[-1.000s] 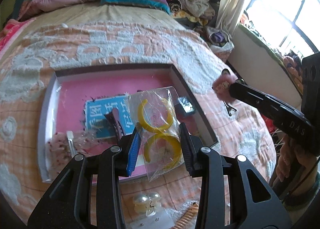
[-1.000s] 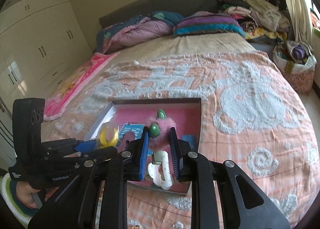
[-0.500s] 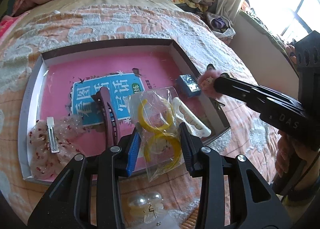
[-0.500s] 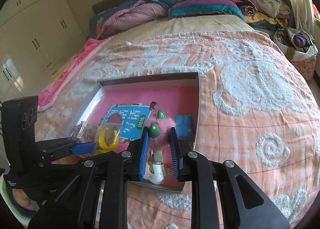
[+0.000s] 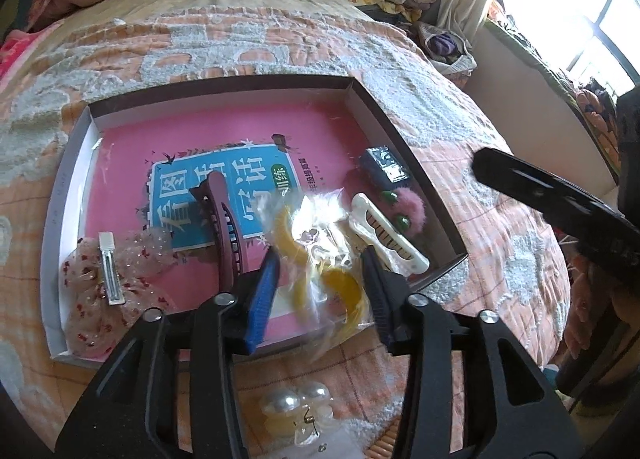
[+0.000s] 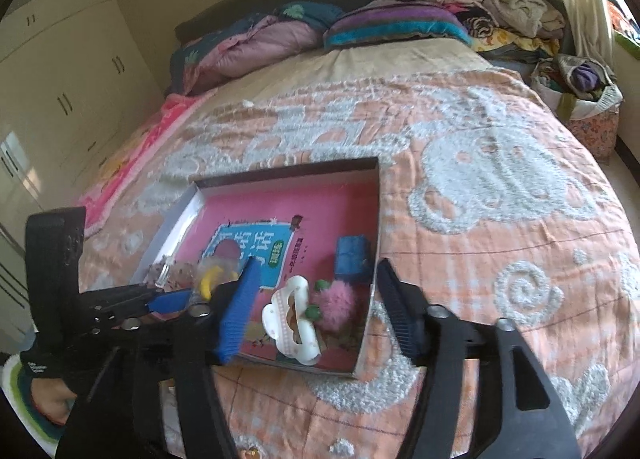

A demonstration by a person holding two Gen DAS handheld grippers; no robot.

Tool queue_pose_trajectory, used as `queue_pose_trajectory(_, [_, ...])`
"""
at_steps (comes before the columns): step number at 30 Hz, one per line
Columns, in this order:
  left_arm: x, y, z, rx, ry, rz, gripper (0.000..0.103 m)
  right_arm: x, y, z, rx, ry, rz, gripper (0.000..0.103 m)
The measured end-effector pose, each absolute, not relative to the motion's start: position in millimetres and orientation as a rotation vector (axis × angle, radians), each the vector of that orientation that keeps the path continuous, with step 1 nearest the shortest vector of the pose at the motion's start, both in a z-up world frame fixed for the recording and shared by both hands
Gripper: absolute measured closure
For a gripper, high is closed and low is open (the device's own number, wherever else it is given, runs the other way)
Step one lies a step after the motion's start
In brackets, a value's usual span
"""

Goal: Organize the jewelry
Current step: 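Open the left tool to drop the hair ties in the box while the right tool drops the pom-pom clip, then withdraw both open tools from the box toward the items left on the quilt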

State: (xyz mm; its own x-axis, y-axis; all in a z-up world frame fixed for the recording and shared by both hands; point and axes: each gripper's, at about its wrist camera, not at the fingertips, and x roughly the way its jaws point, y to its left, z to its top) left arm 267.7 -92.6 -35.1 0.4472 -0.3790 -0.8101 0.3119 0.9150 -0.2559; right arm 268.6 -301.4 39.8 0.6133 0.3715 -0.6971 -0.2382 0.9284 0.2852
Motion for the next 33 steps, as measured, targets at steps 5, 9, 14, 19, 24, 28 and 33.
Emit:
queue_pose_trajectory(5, [263.5,-90.0,-20.2,-0.069,0.995,-0.406,0.041,253.3,-313.6,58.1,0.196,0.788,0.332,0.016])
queue_pose_trajectory(9, [258.4,-85.2,-5.5,-0.066,0.966,-0.376,0.021,240.8,-318.6,72.4,0.2,0.751,0.326,0.013])
queue_pose_trajectory(14, [250.3,-77.1,11.8,-0.066,0.931,-0.339,0.009,228.4,-322.3,87.6,0.211,0.716,0.328,0.011])
queue_pose_trajectory(19, [238.4,-69.1,28.9,-0.064,0.901,-0.313,0.009,214.3,-322.2,104.8,0.207,0.683,0.337,0.011])
queue_pose_trajectory(24, [226.1,-60.9,41.8,-0.074,0.876,-0.298,0.009,198.9,-318.5,121.0,0.191,0.65,0.348,0.009])
queue_pose_trajectory(28, [215.0,-55.2,52.2,-0.078,0.854,-0.287,0.009,185.8,-316.5,132.0,0.182,0.628,0.356,0.008])
queue_pose_trajectory(33, [200.8,-48.1,62.0,-0.081,0.831,-0.272,0.009,168.6,-314.3,144.3,0.176,0.602,0.365,0.007])
